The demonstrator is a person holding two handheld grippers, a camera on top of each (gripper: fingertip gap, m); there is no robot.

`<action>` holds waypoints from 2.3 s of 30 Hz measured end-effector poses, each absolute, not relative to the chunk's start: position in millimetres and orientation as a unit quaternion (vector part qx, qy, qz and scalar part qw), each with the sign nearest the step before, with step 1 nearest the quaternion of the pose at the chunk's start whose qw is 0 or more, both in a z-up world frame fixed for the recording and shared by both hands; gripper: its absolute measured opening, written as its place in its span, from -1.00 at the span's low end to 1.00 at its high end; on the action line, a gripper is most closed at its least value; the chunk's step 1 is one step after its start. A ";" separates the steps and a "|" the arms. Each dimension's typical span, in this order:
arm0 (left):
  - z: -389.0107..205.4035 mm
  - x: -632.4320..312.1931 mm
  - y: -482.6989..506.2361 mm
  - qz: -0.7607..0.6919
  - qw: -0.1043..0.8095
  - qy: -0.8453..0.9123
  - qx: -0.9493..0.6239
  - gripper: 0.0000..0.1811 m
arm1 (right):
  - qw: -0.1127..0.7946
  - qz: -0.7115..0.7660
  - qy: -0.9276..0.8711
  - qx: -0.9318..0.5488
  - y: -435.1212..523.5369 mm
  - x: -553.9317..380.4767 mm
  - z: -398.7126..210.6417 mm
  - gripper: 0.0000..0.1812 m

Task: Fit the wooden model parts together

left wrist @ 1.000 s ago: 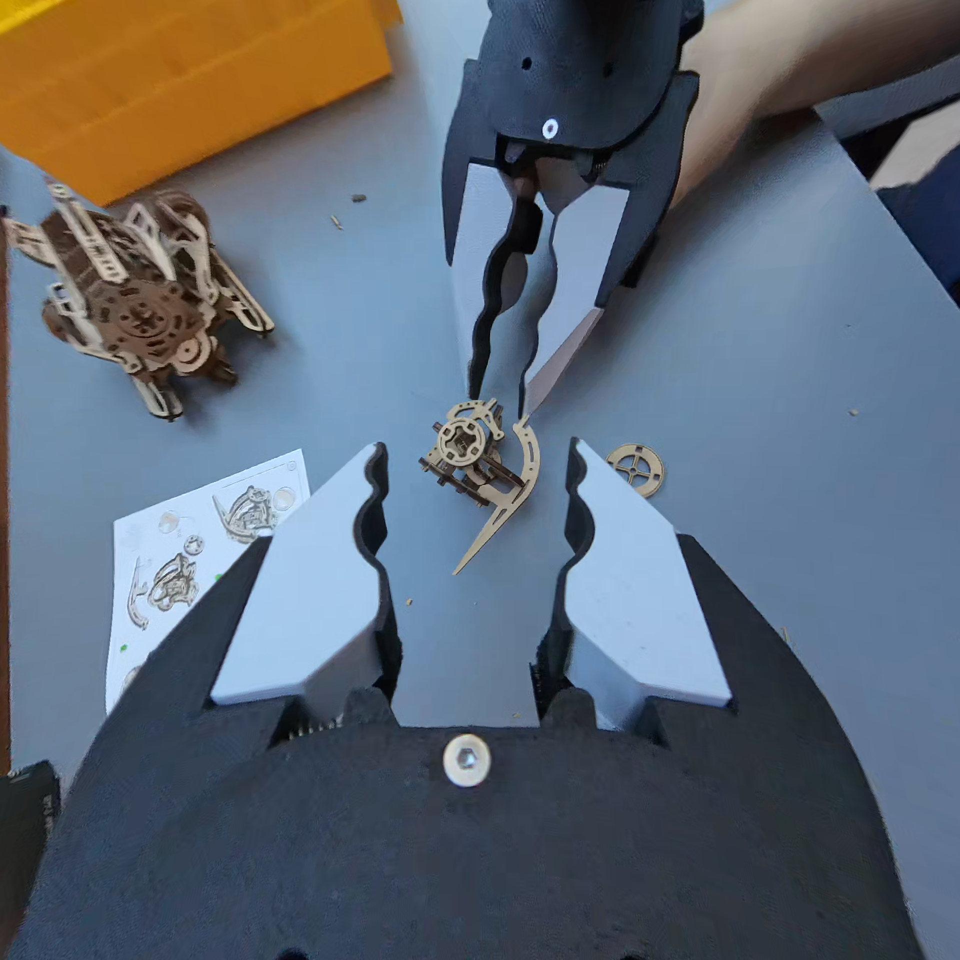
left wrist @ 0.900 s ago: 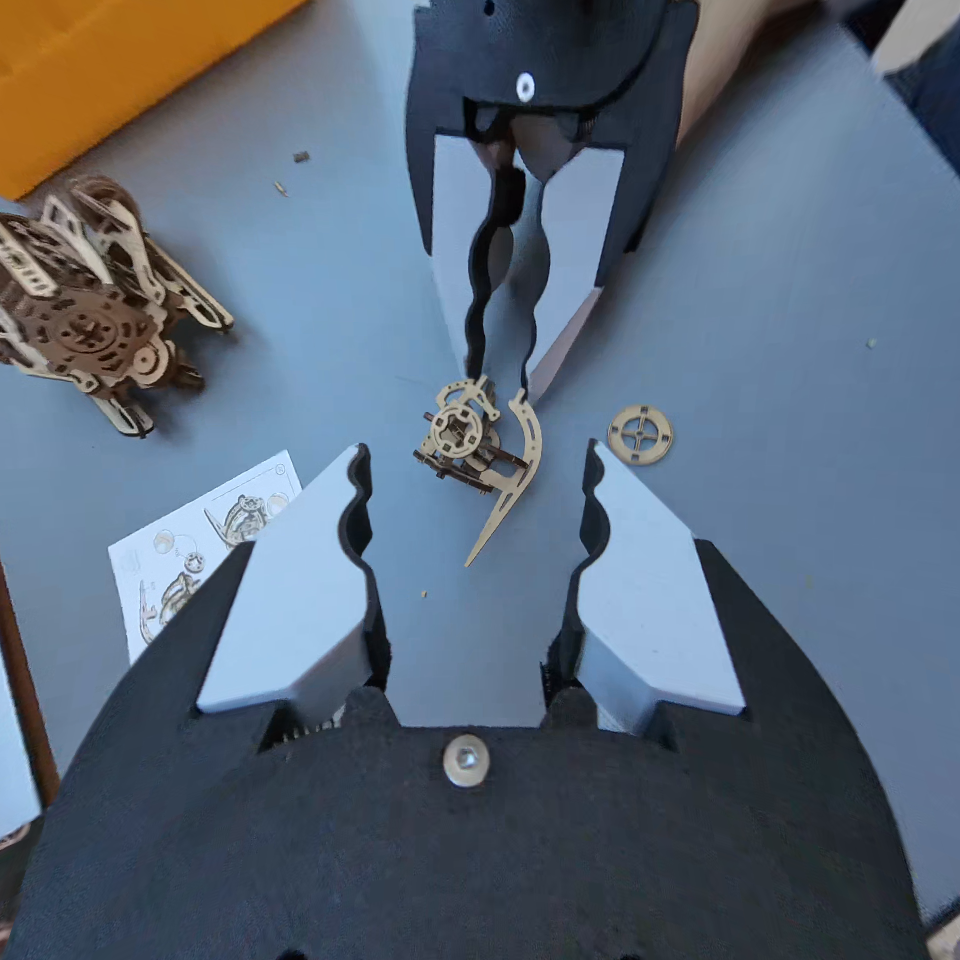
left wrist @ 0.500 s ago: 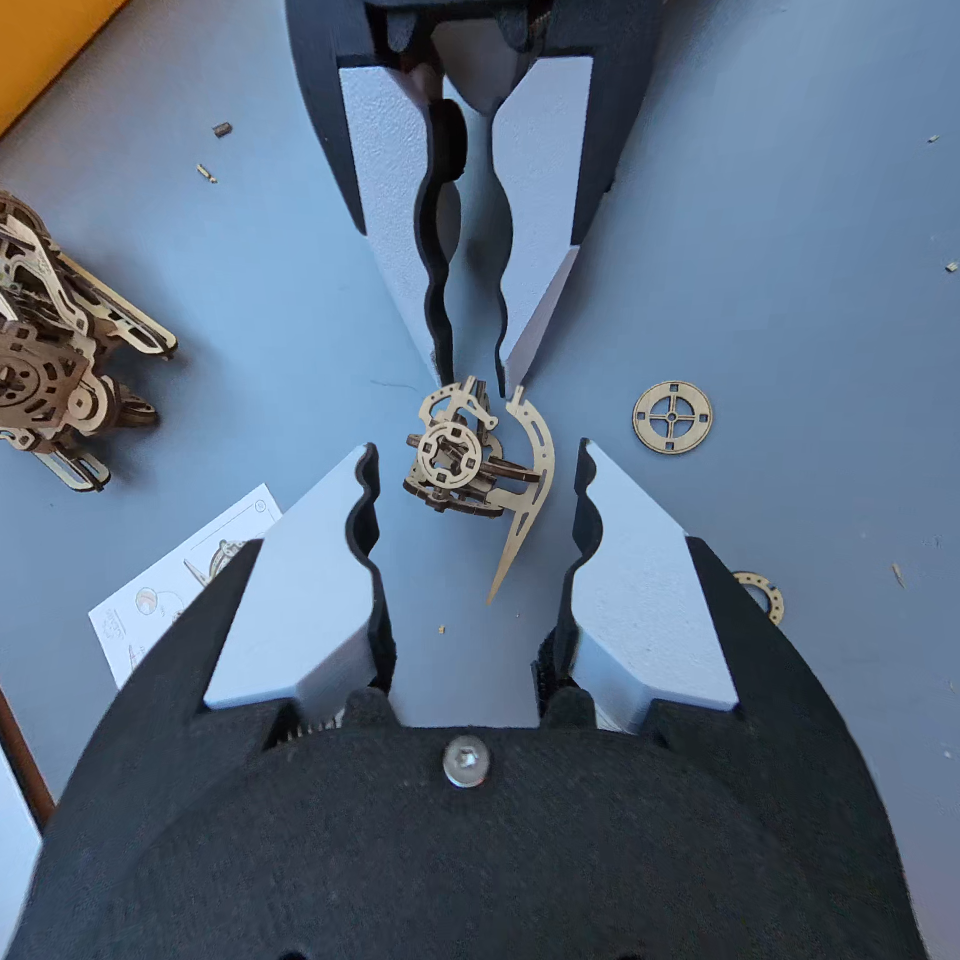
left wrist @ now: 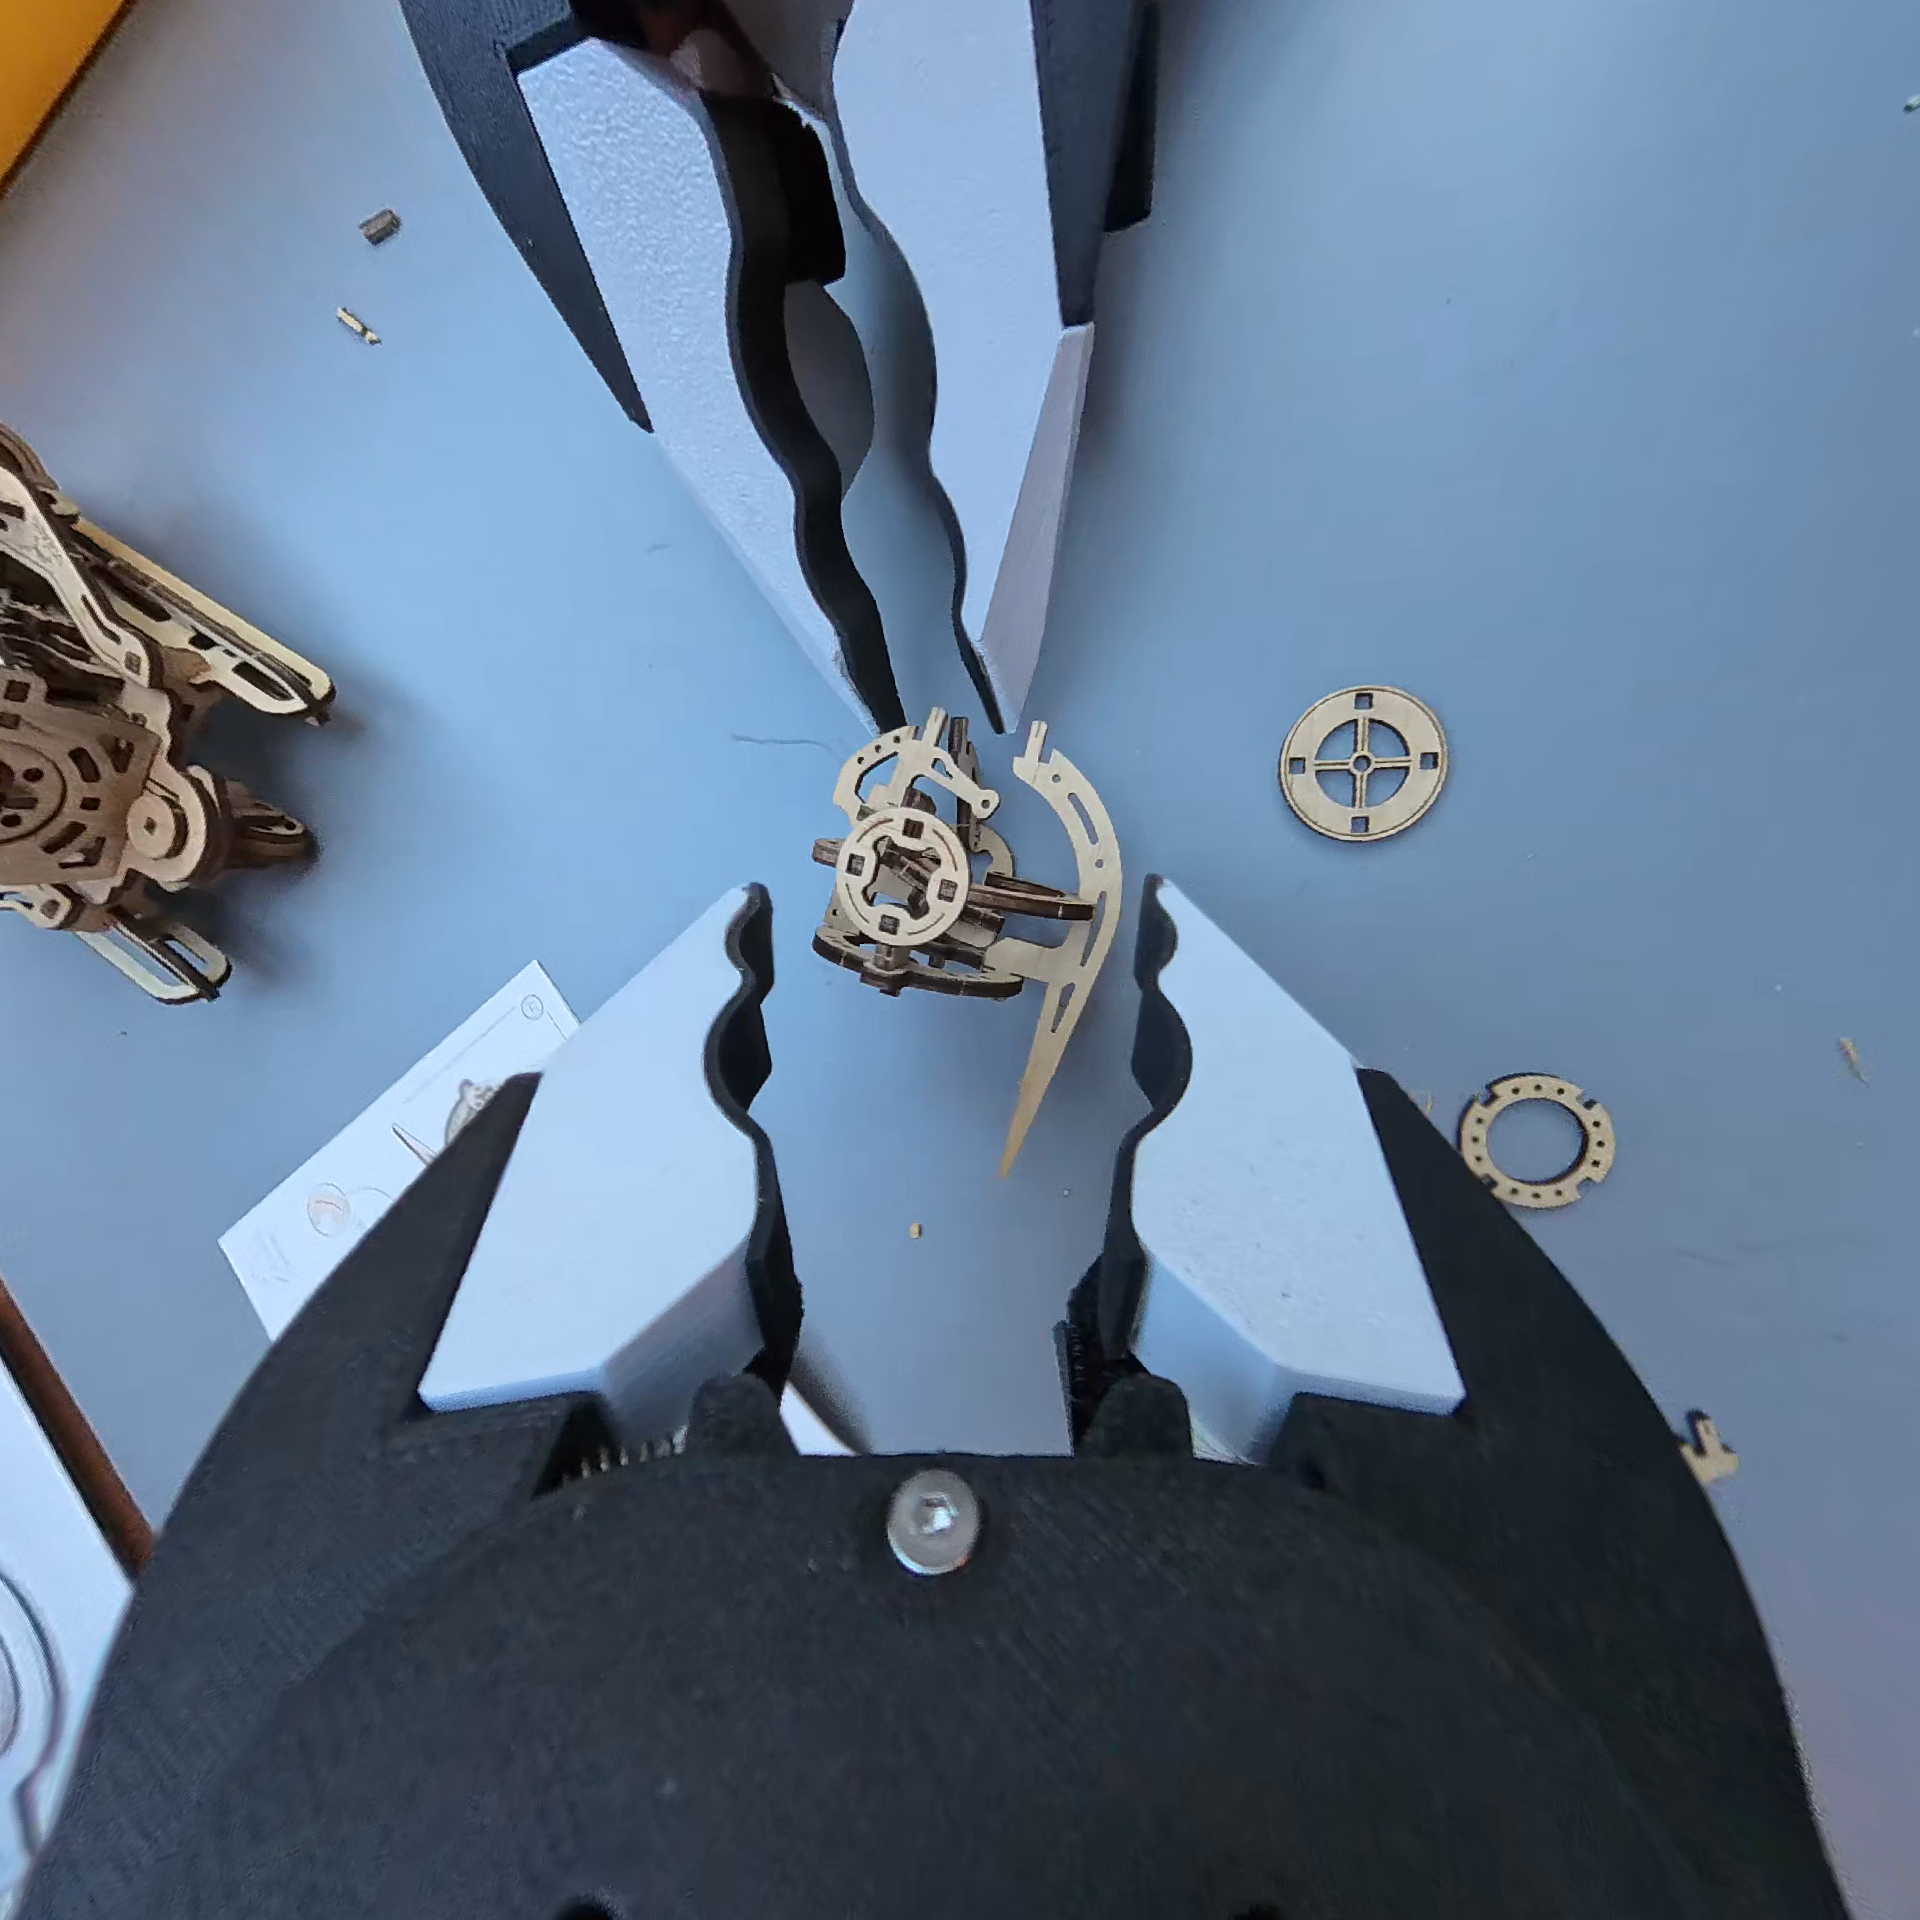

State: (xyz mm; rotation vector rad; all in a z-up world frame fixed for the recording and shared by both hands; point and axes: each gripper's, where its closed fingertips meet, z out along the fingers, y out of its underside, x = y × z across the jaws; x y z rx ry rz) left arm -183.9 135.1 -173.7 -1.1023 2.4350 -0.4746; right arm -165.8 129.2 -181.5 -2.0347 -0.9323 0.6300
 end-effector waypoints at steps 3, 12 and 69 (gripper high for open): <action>-176.5 -182.8 135.3 -0.168 0.209 0.881 -0.389 -0.26 | 0.394 0.247 -0.371 -0.804 128.6 -166.4 -182.8 -0.79; -176.0 -181.7 134.0 -0.168 0.234 0.857 -0.427 -0.40 | 0.390 0.248 -0.378 -0.802 126.9 -167.5 -183.7 -0.81; -177.5 -179.4 129.1 -0.148 0.308 0.767 -0.544 -0.39 | 0.411 0.201 -0.434 -0.776 133.3 -172.2 -183.5 -0.97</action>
